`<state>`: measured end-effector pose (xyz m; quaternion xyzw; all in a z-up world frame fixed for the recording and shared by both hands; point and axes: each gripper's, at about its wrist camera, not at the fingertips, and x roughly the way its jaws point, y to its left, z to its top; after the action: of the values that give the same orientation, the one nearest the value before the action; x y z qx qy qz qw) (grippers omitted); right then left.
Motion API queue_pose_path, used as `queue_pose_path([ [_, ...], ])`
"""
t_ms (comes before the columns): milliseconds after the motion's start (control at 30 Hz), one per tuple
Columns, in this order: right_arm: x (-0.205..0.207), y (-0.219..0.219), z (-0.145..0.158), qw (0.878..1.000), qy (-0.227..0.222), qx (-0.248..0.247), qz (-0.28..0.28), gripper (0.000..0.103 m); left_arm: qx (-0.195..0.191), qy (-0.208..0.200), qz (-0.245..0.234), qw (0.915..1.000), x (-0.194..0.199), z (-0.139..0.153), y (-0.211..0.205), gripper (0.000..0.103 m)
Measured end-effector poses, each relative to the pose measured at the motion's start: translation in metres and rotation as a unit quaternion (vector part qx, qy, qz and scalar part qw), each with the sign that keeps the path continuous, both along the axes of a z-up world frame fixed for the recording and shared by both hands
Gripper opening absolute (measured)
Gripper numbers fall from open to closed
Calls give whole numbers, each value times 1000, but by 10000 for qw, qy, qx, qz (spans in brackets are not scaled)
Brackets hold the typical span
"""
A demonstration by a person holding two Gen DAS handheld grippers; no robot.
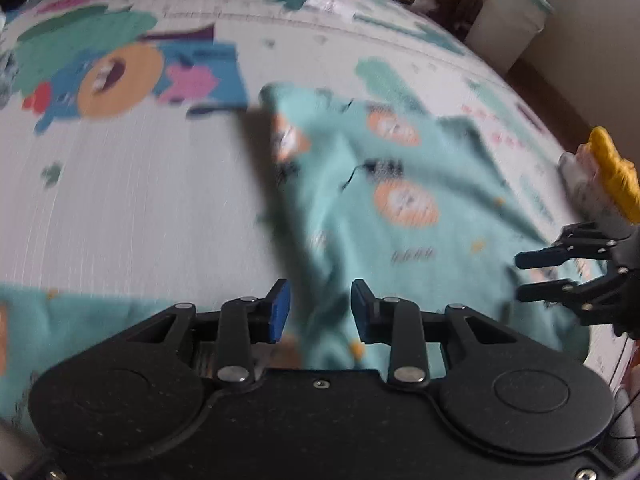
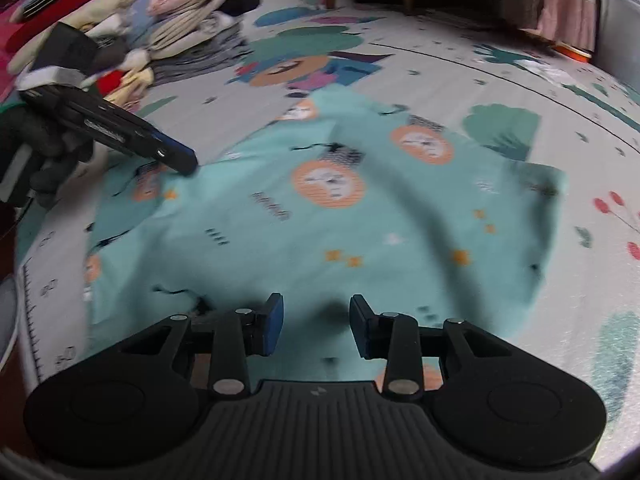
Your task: Fold clothes
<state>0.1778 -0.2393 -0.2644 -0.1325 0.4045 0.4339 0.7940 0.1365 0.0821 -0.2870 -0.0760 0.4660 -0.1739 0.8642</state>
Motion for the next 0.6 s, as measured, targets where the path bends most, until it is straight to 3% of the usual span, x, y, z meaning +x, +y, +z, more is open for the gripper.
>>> queue_pose_path([
  [67,-14,15,1,9994,-29,-34,356,38,108,167,162,9997,-1,-5,10,29],
  [167,-51,32,-7,9910,-168,-569,1200,40,-31,385,386,9985,-1,-2,16,28],
  [233,-66,35,-3,9873,-454,-647,1376,38,-106,314,262,9991,-2,5,13,28],
  [333,-76,38,6,9874,-508,-369,1452,38,-200,49,312,9993,7,14,13,29],
  [400,-85,44,3,9827,-518,-443,1721,38,12,-81,278,9996,22,12,6,29],
  [467,-96,50,-1,9767,-513,-512,2019,40,491,-184,66,9986,35,5,-6,29],
  [567,-114,54,-5,9646,-631,-736,2452,46,1288,-831,-4,9882,55,2,-10,26],
  [600,-115,52,-3,9658,-566,-703,2433,46,1061,-714,203,9916,61,4,0,26],
])
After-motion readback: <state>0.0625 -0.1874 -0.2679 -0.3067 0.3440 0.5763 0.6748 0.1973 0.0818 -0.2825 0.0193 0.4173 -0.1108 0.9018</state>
